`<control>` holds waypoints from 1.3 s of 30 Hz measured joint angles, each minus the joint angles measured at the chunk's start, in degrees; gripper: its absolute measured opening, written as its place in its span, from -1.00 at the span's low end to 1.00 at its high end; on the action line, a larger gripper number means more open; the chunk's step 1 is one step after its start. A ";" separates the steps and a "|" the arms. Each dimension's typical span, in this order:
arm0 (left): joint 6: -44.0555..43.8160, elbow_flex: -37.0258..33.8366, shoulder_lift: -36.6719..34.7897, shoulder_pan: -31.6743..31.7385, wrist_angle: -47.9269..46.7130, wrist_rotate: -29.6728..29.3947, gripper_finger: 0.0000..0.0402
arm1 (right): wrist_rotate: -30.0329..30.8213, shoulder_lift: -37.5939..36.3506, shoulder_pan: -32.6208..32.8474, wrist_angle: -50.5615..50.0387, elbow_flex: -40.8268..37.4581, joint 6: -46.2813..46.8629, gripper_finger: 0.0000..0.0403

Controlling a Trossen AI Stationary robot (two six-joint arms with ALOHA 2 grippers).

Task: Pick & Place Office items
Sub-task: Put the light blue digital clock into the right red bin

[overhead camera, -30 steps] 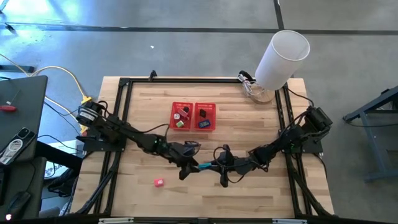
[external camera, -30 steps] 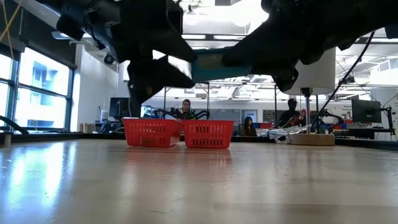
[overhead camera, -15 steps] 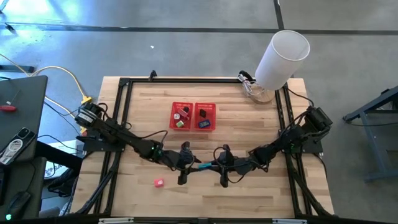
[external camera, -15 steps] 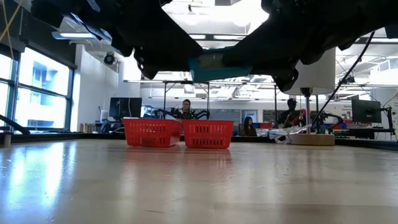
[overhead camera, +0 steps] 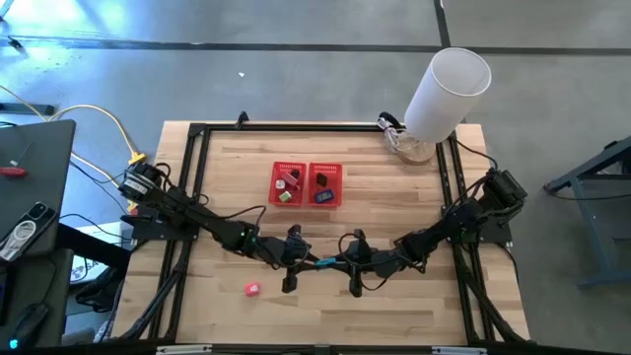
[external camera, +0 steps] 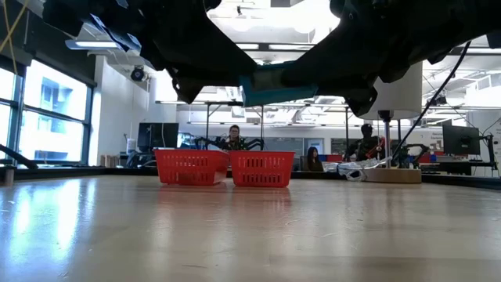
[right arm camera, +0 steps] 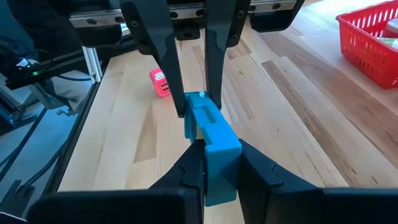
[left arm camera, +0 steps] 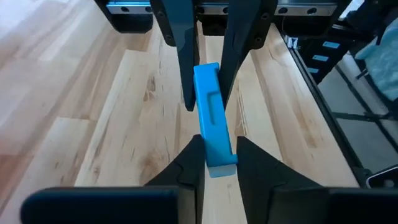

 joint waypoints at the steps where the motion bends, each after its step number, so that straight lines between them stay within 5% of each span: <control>1: -0.65 0.00 0.00 0.09 0.00 0.06 -0.72 | -0.10 0.00 0.00 0.00 0.00 0.02 -0.77; 6: -0.96 0.00 0.00 0.43 -0.13 0.48 -0.72 | -0.31 0.00 0.00 0.01 -0.07 0.02 -0.71; 11: -1.23 0.02 0.00 0.43 -0.07 3.35 -0.73 | -4.61 0.00 0.11 0.78 -0.02 -0.63 -0.34; 20: -13.75 0.02 -2.31 1.26 0.26 20.38 -0.74 | -12.00 -0.07 3.94 6.41 0.00 -15.53 0.13; 28: -21.66 0.02 -2.38 3.81 1.27 23.17 -0.74 | -4.94 -0.26 7.92 8.96 0.00 -40.50 0.13; 33: -22.23 0.02 -2.38 4.65 2.69 23.44 -0.74 | 2.71 -0.28 9.53 9.09 0.00 -47.23 0.07; 39: -22.33 0.02 -2.38 4.93 3.00 23.83 -0.74 | 3.79 -0.28 9.57 9.60 -0.02 -54.26 -0.02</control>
